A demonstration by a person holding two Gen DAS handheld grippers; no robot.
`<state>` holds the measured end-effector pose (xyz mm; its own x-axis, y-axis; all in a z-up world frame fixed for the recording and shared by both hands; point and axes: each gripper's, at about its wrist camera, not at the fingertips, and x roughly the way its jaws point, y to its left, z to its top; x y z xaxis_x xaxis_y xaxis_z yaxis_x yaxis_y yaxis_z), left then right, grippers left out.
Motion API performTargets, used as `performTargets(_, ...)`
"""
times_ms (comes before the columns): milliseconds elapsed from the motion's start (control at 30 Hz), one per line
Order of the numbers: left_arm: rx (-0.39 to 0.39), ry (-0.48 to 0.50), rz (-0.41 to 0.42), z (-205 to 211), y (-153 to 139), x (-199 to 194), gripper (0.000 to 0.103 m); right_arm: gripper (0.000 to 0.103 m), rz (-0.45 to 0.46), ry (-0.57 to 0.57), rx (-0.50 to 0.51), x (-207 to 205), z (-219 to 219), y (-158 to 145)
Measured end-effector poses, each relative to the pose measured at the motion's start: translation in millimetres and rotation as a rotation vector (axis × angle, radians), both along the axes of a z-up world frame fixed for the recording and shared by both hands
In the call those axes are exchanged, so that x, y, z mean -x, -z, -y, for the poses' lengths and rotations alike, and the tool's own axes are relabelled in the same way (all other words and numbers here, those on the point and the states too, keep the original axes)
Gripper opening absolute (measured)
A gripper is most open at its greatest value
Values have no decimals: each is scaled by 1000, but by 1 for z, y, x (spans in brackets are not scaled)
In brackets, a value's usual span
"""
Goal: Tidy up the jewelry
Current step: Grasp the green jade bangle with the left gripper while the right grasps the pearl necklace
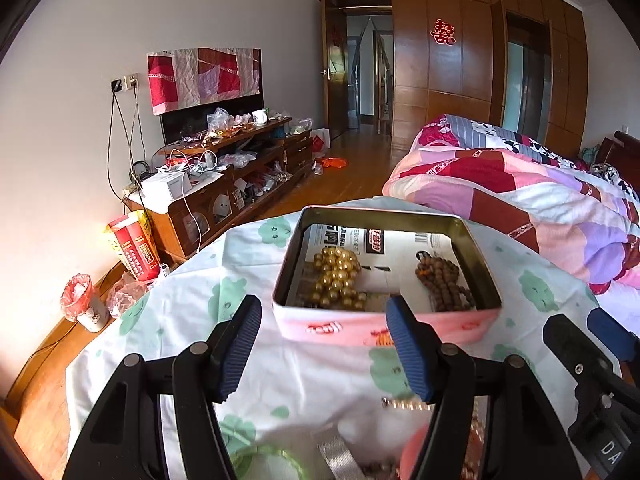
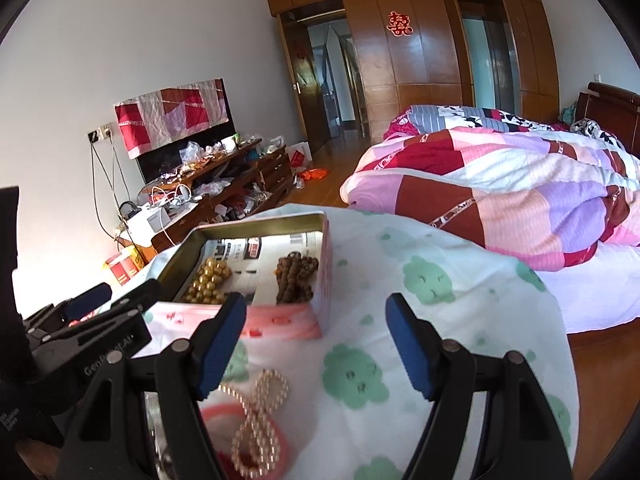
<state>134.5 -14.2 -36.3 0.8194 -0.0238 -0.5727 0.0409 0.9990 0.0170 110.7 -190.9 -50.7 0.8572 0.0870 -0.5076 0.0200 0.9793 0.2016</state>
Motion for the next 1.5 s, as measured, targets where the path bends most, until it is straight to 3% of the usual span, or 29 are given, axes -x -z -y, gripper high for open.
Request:
performTargets(600,61,6,-75,-38,28,60,65,74,-74,-33,11,43,5,20)
performTargets(867,48,-3,-115,-69,42,81,65,54,-130,-104,2,47,-2,29)
performTargets(1033,55,-12,-147,-84,49,78,65,49,-155,-147,-23,42,-10,29)
performTargets(1200,176,-6,-209,-95,57,64,65,39,-193,-188,-32,33,-18,34)
performTargets(1267,180,-12,-236,-95,61,59,65,39,-209,-188,-41,31,-19,37)
performTargets(1333,172,-23,-270,-94,66,55,57,39,-216,-185,-50,32,-17,40)
performTargets(1400,209,-6,-274,-98,68,55,35,39,-216,-180,-54,33,-16,39)
performTargets(1500,206,18,-279,-97,68,56,33,39,-210,-170,-54,33,-13,37)
